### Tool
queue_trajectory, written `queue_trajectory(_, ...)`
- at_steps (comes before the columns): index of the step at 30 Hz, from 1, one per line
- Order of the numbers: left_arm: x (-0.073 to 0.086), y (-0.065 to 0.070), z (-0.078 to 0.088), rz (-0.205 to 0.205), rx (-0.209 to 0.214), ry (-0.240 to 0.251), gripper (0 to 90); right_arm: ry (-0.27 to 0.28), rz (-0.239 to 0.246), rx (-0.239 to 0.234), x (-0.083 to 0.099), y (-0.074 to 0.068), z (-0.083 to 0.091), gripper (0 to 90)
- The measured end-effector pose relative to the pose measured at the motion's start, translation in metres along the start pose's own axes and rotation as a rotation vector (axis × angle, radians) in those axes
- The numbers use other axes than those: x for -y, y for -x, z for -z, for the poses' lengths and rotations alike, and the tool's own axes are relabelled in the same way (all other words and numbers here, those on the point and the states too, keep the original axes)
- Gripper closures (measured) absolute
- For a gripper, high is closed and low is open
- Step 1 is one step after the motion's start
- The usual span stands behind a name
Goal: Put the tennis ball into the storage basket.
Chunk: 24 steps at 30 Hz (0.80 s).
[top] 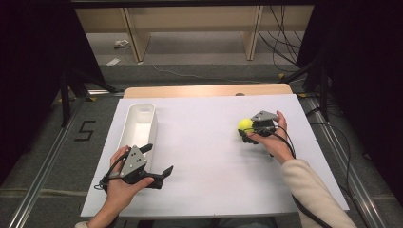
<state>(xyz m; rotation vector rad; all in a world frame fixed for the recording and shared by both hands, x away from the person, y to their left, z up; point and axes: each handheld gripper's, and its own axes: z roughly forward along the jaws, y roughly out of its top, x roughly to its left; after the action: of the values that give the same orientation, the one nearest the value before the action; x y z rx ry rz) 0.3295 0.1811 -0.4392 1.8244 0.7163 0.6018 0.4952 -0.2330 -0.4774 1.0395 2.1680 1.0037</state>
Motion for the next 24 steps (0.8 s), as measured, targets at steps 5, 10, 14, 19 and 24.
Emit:
queue_trajectory(5, 0.0, 0.0, 0.0, 0.0, 0.0, 0.0, 0.0, -0.006, -0.002, 0.001, 0.0, 0.001, -0.005, 15.4)
queue_trajectory(10, 0.0, 0.0, 0.0, -0.001, 0.001, -0.002, 0.0, -0.016, -0.003, -0.002, 0.0, 0.0, -0.009, 15.4)
queue_trajectory(14, 0.0, 0.0, 0.0, 0.0, 0.001, -0.001, 0.0, -0.022, 0.006, -0.008, -0.001, -0.002, -0.014, 15.3)
queue_trajectory(19, 0.0, 0.0, 0.0, 0.0, 0.0, -0.001, 0.0, -0.032, 0.009, -0.016, -0.001, -0.004, -0.018, 15.3)
queue_trajectory(24, 0.0, 0.0, 0.001, -0.001, 0.002, -0.003, 0.0, -0.033, 0.017, -0.016, 0.0, -0.004, -0.02, 15.6)
